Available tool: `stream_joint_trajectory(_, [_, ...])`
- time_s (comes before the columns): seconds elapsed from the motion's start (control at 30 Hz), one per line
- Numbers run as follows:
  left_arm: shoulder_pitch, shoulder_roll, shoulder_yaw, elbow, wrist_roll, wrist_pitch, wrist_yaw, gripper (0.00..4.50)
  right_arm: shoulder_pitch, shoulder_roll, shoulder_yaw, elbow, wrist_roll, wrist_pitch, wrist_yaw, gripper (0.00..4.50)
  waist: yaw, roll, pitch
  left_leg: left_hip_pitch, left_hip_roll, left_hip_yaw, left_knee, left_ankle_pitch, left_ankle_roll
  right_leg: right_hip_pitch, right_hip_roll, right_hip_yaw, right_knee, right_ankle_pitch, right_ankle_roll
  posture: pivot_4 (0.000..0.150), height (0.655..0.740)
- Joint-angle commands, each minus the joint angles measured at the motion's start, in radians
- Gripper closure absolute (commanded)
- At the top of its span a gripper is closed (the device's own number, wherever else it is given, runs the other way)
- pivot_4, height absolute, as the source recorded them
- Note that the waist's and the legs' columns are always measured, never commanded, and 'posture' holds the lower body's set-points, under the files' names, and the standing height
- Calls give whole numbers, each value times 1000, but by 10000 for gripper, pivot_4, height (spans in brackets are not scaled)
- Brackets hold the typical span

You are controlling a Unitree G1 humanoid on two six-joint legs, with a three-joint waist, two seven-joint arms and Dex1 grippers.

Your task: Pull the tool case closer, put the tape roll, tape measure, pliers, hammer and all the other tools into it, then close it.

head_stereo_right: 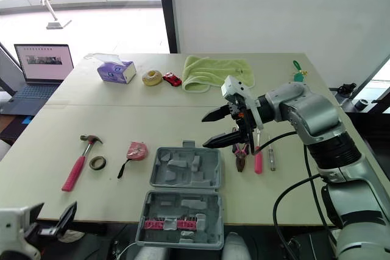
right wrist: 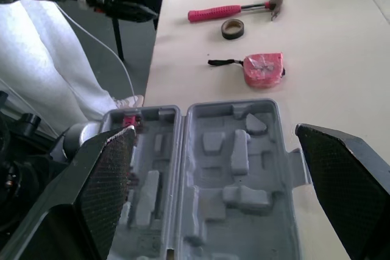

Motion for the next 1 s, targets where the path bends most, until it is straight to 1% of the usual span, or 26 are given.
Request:
stream_joint_trajectory(0.03, [-115, 63, -26, -24, 15, 163, 100, 0, 2, -9, -16, -47, -6, -7, 11, 544, -1, 0, 0, 0, 0, 0, 0, 0, 0, -1, 0, 0, 1, 1, 1, 1500, 7400])
stream_joint_trajectory(0.07, [-151, 78, -33, -14, 20, 208, 124, 2490, 2, -13, -20, -44, -10, -8, 11, 140, -2, 0, 0, 0, 0, 0, 0, 0, 0, -1, 0, 0, 1, 2, 3, 1500, 7400])
stream_joint_trajectory(0.13, [-244, 140, -96, 7, 40, 300, 134, 8463, -3, -31, -30, -12, -28, -20, 14, 0, -3, 0, 0, 1, -2, 0, 0, 0, 0, -1, 1, 0, 2, 2, 4, 1500, 7400])
stream_joint_trajectory(0.17, [-299, 165, -122, 27, 48, 334, 138, 13002, -3, -44, -33, 4, -44, -30, 13, 0, -2, 0, 0, 1, -2, 0, 0, 0, 0, -1, 1, 0, 3, 2, 4, 1500, 7400])
stream_joint_trajectory(0.23, [-369, 192, -142, 60, 58, 371, 150, 23947, 2, -62, -36, 15, -64, -43, 14, 0, -1, 0, 0, 1, -2, 0, 0, 0, 0, -1, 2, 0, 3, 2, 4, 1500, 7400])
stream_joint_trajectory(0.33, [-446, 200, -157, 120, 55, 396, 145, 23947, 16, -73, -52, 3, -65, -33, 8, 0, -4, 0, 0, 2, -3, 0, 0, 0, 0, -1, 2, 1, 3, 2, 4, 1500, 7400])
stream_joint_trajectory(0.43, [-485, 196, -173, 163, 72, 395, 152, 23947, 31, -74, -62, -18, -64, -19, -5, 0, -12, 1, 0, 2, -2, 0, -1, 0, -1, -2, 2, 1, 3, 2, 4, 1500, 7400])
stream_joint_trajectory(0.63, [-584, 187, -216, 291, 115, 370, 164, 23947, 59, -77, -90, -71, -49, 28, -41, 0, -4, 0, 0, 2, -1, 0, 0, 0, -1, -1, 3, 1, 4, 3, 4, 1500, 7400])
stream_joint_trajectory(0.83, [-611, 174, -230, 381, 151, 347, 171, 23947, 68, -84, -98, -82, -57, 34, -57, 0, -4, 0, 0, 2, -1, 0, 0, 0, -1, -1, 3, 1, 3, 3, 4, 1500, 7400])
stream_joint_trajectory(1.0, [-617, 171, -248, 437, 167, 289, 140, 23947, 74, -88, -104, -85, -55, 36, -72, 0, -2, 0, 0, 2, -1, 0, 0, 0, -1, -1, 3, 1, 3, 3, 4, 1500, 7400])
